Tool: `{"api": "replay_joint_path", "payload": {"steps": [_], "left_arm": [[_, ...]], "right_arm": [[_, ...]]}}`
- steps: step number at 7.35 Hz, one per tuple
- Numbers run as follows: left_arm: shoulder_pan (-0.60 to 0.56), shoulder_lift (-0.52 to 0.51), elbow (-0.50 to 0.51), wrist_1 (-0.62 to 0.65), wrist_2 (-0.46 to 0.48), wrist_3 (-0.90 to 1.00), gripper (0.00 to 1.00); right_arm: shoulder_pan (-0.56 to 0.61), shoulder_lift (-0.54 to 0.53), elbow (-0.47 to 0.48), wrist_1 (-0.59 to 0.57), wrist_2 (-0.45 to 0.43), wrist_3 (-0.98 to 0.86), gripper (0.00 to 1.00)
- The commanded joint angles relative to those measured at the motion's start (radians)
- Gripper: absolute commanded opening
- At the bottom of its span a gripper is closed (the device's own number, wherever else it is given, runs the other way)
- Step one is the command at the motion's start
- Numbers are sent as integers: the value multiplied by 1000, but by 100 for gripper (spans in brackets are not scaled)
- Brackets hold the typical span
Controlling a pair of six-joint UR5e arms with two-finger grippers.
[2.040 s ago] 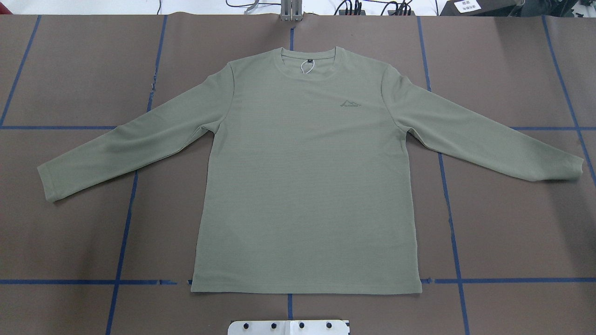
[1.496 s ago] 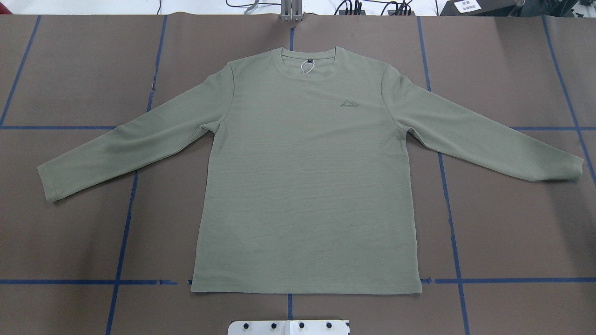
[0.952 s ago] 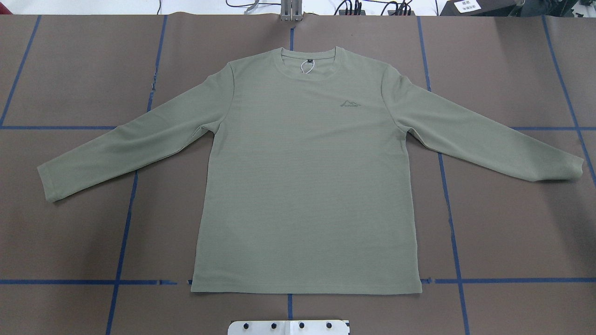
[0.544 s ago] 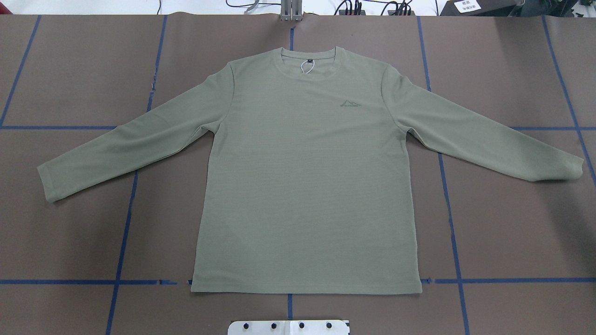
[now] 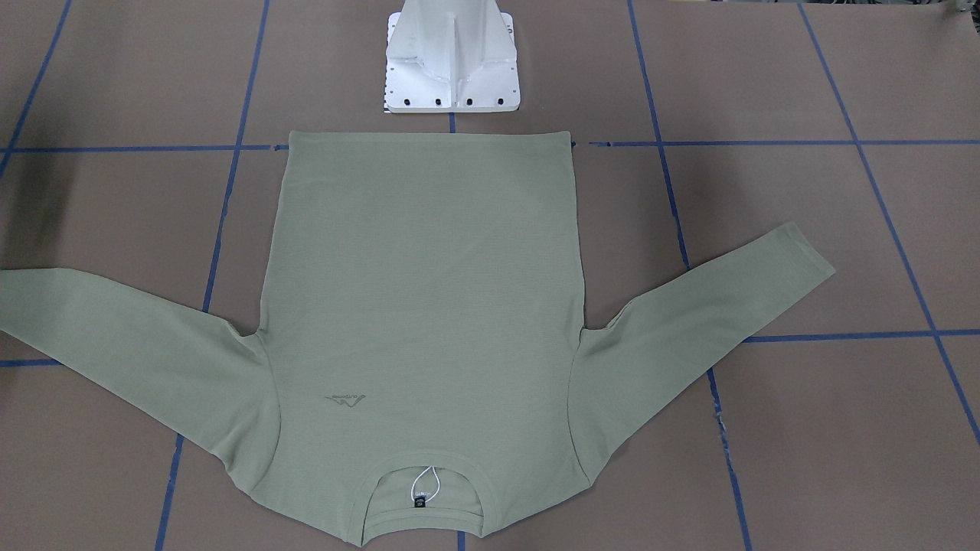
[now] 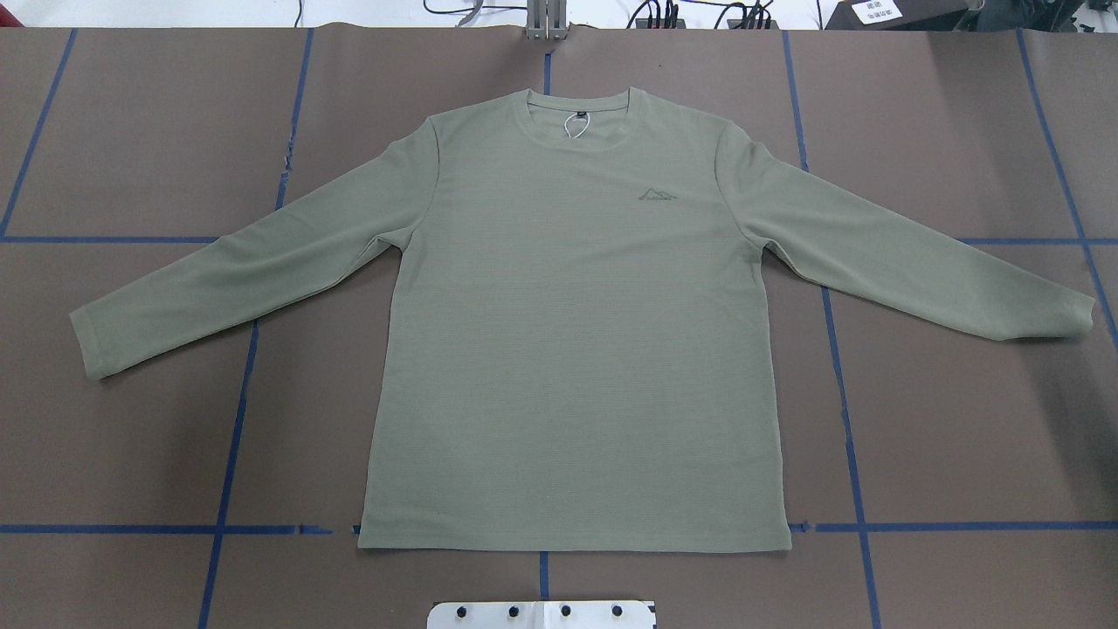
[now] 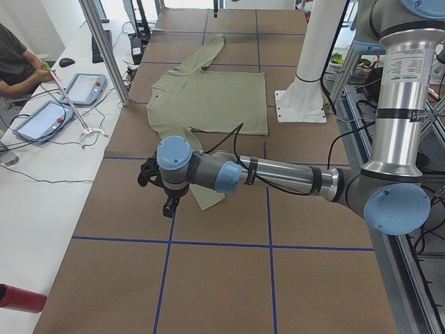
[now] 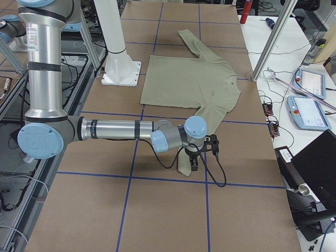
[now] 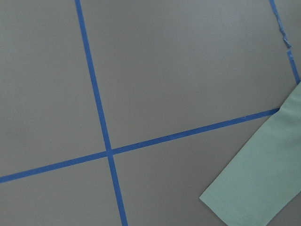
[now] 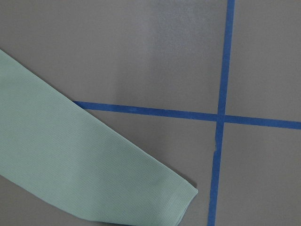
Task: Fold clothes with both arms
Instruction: 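Lower the right gripper toward the cuff of the sleeve nearest it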
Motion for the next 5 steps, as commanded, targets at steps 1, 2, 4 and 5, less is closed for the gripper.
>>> {"api": "replay_joint_path", "payload": {"steps": [1, 2, 4, 5], "left_arm": [[1, 4, 12, -16, 4, 5, 100], [1, 4, 12, -16, 2, 2, 100], [1, 4, 15, -16, 4, 2, 100], [1, 4, 19, -19, 4, 2, 100]], "right_arm": [[-39, -11, -119, 199, 0, 11, 100], [-75, -13, -133, 244, -8, 29, 100], [-140, -11, -135, 246, -58, 61, 100], [-148, -11, -144, 243, -63, 63, 100]]}}
